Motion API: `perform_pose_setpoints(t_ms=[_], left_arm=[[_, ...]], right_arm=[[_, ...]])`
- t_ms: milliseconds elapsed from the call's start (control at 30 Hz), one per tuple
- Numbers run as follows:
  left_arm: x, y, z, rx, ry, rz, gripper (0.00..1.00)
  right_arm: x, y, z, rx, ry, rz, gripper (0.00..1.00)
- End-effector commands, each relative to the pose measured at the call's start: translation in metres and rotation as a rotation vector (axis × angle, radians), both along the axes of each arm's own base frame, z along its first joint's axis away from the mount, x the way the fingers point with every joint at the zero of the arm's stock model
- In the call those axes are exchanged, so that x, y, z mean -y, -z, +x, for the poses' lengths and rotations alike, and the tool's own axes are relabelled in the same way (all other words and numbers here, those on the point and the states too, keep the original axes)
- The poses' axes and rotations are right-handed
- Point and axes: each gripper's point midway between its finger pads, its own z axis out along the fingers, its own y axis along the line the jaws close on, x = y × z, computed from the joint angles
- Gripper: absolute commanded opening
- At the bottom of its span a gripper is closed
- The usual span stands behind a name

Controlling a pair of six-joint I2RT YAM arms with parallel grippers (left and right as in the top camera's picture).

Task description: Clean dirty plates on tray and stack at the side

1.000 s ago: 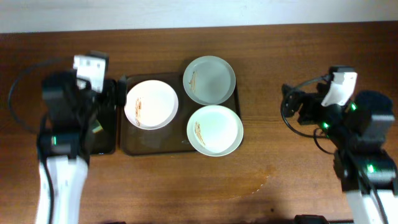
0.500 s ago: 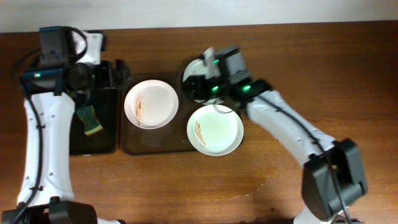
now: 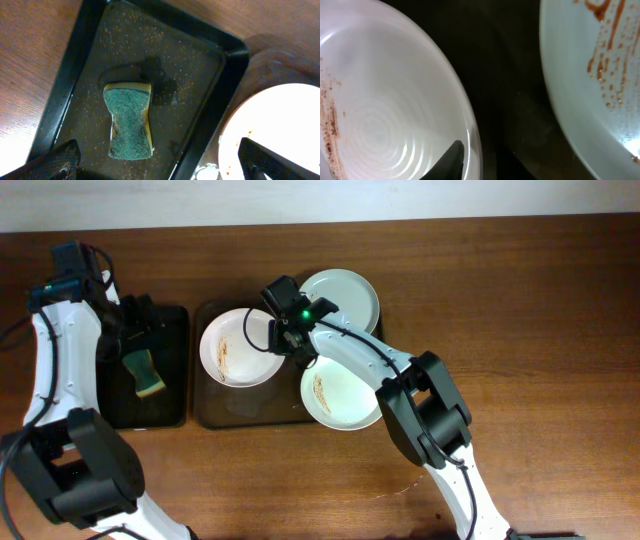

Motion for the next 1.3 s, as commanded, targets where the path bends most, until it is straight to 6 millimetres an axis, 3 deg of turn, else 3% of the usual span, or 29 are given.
perform_pose_setpoints(t_ms=[0, 200, 300, 400, 467, 533, 600, 633, 667, 733, 767, 800, 833, 900, 933, 967, 1000, 1033, 1133, 1200, 1267], left_arm=[[-0.007, 0.01, 0.003, -0.027, -0.019, 0.019, 0.9], [-0.013, 0.064, -0.002, -0.165, -0.039, 0.024, 0.64], [-0.014, 0.092, -0.016, -0.259, -0.092, 0.006, 0.52], [-0.017, 0.099, -0.019, -0.285, -0.112, 0.018, 0.41], [-0.022, 0.099, -0.024, -0.307, -0.112, 0.051, 0.39], [-0.022, 0.106, -0.027, -0.317, -0.061, 0.061, 0.29], [-0.021, 0.113, -0.031, -0.325, -0.062, 0.062, 0.29], [-0.021, 0.114, -0.031, -0.323, -0.062, 0.062, 0.22], [-0.022, 0.115, -0.028, -0.313, -0.063, 0.065, 0.08], [-0.022, 0.122, -0.029, -0.326, -0.061, 0.061, 0.11], [-0.021, 0.129, -0.032, -0.346, -0.06, 0.056, 0.25], [-0.02, 0.133, -0.033, -0.355, -0.059, 0.051, 0.27], [-0.02, 0.133, -0.032, -0.354, -0.059, 0.051, 0.42], [-0.02, 0.133, -0.032, -0.352, -0.059, 0.051, 0.43], [-0.02, 0.133, -0.032, -0.351, -0.059, 0.052, 0.36], [-0.021, 0.133, -0.03, -0.343, -0.067, 0.052, 0.05], [-0.02, 0.132, -0.027, -0.33, -0.069, 0.044, 0.01], [-0.015, 0.129, -0.021, -0.312, -0.061, 0.026, 0.01], [0.011, 0.094, 0.012, -0.214, 0.101, -0.013, 0.01], [0.076, 0.055, 0.046, -0.055, 0.421, -0.104, 0.01], [0.119, 0.047, 0.061, 0.018, 0.556, -0.122, 0.01]], right_arm=[[-0.004, 0.011, -0.003, -0.006, 0.007, -0.027, 0.04], [0.004, 0.015, -0.009, -0.034, 0.01, -0.059, 0.04], [0.004, 0.015, -0.008, -0.029, 0.012, -0.064, 0.05], [0.004, 0.015, -0.008, -0.028, 0.009, -0.065, 0.05], [0.004, 0.015, -0.008, -0.028, 0.009, -0.065, 0.05], [0.004, 0.015, -0.008, -0.027, 0.009, -0.065, 0.05], [0.005, 0.015, -0.008, -0.026, 0.011, -0.068, 0.05], [0.005, 0.015, -0.008, -0.025, 0.01, -0.067, 0.05], [0.005, 0.015, -0.008, -0.025, 0.011, -0.067, 0.05], [0.005, 0.015, -0.008, -0.025, 0.011, -0.067, 0.05], [0.005, 0.015, -0.008, -0.025, 0.011, -0.067, 0.05], [0.005, 0.015, -0.008, -0.025, 0.011, -0.067, 0.05], [0.005, 0.015, -0.007, -0.023, 0.011, -0.065, 0.05], [0.005, 0.015, -0.007, -0.023, 0.011, -0.065, 0.05], [0.004, 0.015, -0.007, -0.022, 0.011, -0.065, 0.05], [0.005, 0.015, -0.007, -0.022, 0.011, -0.065, 0.05], [0.004, 0.014, -0.006, -0.021, 0.011, -0.063, 0.05], [0.004, 0.014, -0.006, -0.018, 0.011, -0.061, 0.04], [0.002, 0.013, -0.006, -0.018, 0.008, -0.053, 0.04], [0.0, 0.013, -0.008, -0.054, -0.002, -0.008, 0.04], [0.006, 0.013, -0.007, -0.094, 0.005, 0.023, 0.04]])
